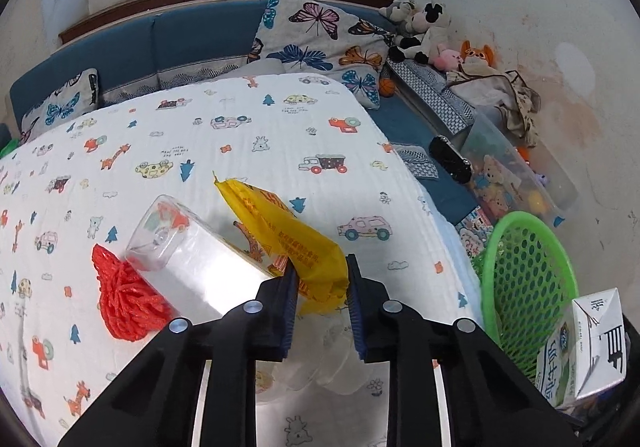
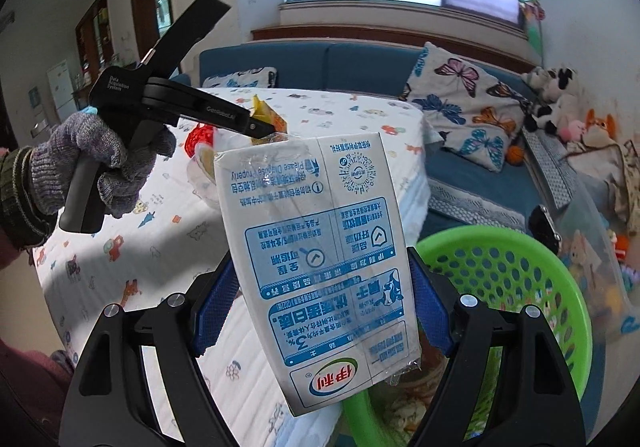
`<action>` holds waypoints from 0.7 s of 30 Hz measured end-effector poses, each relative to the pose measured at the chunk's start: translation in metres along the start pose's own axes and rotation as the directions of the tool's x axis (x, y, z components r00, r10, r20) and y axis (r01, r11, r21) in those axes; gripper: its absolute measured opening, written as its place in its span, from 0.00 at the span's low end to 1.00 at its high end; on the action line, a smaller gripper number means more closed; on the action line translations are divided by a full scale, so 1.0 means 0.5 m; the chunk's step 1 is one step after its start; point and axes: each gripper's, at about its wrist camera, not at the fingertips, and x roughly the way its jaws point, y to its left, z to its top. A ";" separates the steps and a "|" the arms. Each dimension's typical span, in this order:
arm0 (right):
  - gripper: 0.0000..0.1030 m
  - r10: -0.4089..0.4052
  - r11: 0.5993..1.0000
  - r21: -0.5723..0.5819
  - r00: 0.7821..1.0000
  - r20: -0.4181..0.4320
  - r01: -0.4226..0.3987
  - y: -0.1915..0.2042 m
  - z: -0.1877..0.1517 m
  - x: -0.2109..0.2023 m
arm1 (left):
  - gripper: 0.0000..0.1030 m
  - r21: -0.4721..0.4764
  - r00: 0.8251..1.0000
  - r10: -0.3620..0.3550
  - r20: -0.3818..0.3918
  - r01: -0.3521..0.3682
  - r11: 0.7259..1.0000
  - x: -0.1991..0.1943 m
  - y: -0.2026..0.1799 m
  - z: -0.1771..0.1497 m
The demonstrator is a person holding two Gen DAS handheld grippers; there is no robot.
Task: Collect trash
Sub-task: 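Grasp the white-and-blue milk carton with the right gripper while the left grasps the yellow packet, then carry the carton and yellow packet over the green basket and release both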
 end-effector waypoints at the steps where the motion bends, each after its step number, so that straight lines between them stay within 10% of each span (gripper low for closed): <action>1: 0.76 -0.008 1.000 0.009 1.000 0.000 0.008 -0.002 -0.003 -0.004 | 0.18 0.002 1.000 -0.003 0.003 0.003 1.000 -0.004 -0.002 -0.001; 21: 0.77 -0.235 0.940 0.247 0.971 -0.034 0.236 -0.146 -0.058 -0.090 | 0.17 0.168 0.978 -0.181 0.102 0.162 0.972 -0.153 -0.156 -0.013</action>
